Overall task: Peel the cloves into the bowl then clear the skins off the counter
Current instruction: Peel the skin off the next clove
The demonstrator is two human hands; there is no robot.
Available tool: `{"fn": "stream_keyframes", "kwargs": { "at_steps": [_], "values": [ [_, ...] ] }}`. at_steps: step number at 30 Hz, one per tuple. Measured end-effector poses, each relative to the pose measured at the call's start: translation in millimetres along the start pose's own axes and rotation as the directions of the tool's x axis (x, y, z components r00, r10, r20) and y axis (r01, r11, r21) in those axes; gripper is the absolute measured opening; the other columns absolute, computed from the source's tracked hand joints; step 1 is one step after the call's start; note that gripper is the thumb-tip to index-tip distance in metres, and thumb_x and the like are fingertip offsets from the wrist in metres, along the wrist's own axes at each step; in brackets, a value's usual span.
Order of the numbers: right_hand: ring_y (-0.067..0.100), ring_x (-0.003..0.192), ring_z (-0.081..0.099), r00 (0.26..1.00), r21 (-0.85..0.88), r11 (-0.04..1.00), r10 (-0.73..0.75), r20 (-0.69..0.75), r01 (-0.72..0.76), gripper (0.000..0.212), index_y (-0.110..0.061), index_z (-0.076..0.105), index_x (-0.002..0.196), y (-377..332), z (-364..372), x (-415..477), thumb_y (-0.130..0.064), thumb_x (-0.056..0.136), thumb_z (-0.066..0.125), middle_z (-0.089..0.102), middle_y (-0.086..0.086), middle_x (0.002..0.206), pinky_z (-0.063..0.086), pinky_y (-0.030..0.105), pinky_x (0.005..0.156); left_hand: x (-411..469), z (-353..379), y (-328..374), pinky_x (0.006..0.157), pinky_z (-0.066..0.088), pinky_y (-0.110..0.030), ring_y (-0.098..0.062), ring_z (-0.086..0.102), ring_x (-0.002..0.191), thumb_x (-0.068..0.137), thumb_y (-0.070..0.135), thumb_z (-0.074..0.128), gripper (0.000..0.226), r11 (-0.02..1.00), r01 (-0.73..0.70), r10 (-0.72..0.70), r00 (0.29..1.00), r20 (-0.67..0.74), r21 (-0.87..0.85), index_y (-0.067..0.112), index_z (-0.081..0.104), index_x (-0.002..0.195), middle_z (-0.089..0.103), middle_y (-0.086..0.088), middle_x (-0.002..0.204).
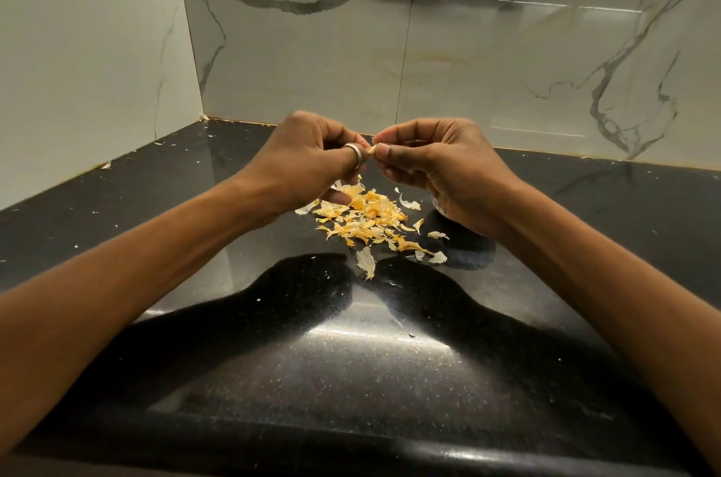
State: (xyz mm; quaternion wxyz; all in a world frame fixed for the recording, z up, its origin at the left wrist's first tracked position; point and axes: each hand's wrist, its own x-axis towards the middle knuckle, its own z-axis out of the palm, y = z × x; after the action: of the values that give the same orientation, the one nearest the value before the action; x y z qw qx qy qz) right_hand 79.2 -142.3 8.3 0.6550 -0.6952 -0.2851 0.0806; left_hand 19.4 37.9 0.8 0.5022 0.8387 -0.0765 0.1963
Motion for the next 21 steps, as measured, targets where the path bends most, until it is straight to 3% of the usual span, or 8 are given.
{"fn": "stream_keyframes", "kwargs": {
  "at_steps": [5,14,21],
  "values": [
    [0.015,0.078,0.067,1.000,-0.011,1.000,-0.021,-0.010,0.021,0.012,-0.001,0.073,0.100,0.5,1.0,-0.3,-0.002,0.089,0.068,0.074,0.014,0.091,0.056,0.021,0.069,-0.5,-0.2,2.5,0.057,0.062,-0.031,-0.015,0.068,0.071,0.098,0.009,0.060,0.009,0.997,0.040,-0.040,0.999,0.001,-0.062,0.007,0.069,0.098,0.067,-0.011,0.082],
    [0.014,0.082,0.068,0.998,-0.106,0.993,-0.057,0.015,0.059,0.015,-0.004,0.075,0.103,3.8,5.2,-0.2,-0.009,0.090,0.070,0.075,0.016,0.098,0.055,0.020,0.073,-0.2,1.1,1.3,0.058,0.062,-0.034,-0.014,0.069,0.072,0.094,0.015,0.067,0.006,0.999,0.006,-0.007,1.000,-0.024,-0.031,0.009,0.070,0.095,0.069,-0.012,0.085],
    [0.015,0.081,0.069,0.997,0.077,0.995,0.055,0.057,-0.059,0.017,0.004,0.071,0.105,-1.5,4.0,0.1,-0.005,0.092,0.065,0.074,0.016,0.093,0.057,0.021,0.070,0.7,0.4,-0.4,0.057,0.061,-0.031,-0.013,0.070,0.071,0.097,0.009,0.061,0.009,1.000,0.006,-0.006,0.999,-0.035,0.000,0.007,0.070,0.101,0.069,-0.012,0.087]
  ]
}}
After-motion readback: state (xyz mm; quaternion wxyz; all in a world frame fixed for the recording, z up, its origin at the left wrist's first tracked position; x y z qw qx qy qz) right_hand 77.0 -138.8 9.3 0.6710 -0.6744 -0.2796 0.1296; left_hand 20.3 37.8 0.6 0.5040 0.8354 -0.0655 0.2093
